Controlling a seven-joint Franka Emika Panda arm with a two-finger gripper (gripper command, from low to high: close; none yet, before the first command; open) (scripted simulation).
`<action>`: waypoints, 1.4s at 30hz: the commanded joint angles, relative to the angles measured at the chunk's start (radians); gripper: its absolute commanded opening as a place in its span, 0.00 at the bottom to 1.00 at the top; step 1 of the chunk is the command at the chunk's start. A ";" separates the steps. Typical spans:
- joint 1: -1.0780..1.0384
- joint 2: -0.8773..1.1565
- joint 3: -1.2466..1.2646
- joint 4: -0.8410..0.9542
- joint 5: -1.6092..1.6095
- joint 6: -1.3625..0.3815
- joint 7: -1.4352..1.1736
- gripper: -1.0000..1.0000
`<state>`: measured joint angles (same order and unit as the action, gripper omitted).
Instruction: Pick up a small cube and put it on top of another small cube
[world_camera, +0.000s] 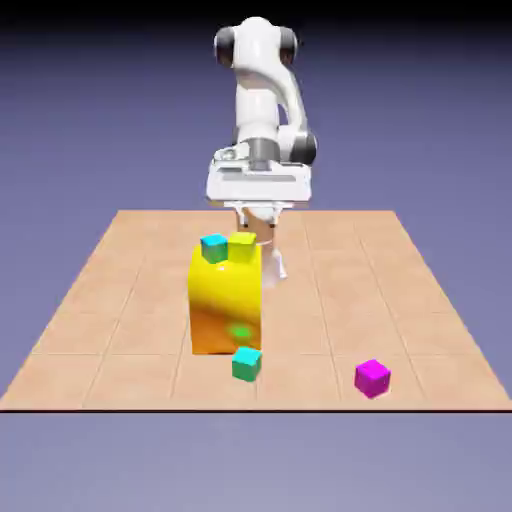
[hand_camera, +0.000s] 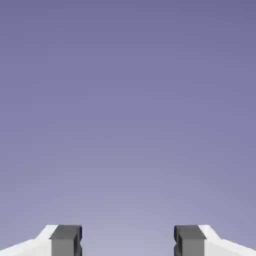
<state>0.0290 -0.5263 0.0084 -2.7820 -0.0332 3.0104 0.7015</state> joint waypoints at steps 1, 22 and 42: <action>0.014 0.036 0.007 0.023 -0.028 -0.022 -0.033 0.50; 0.310 0.797 0.153 0.511 -0.605 -0.485 -0.721 0.50; 0.316 0.849 0.144 0.578 -0.651 -0.667 -0.761 0.00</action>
<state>0.3451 0.3227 0.1526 -2.2037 -0.6818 2.3423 -0.0605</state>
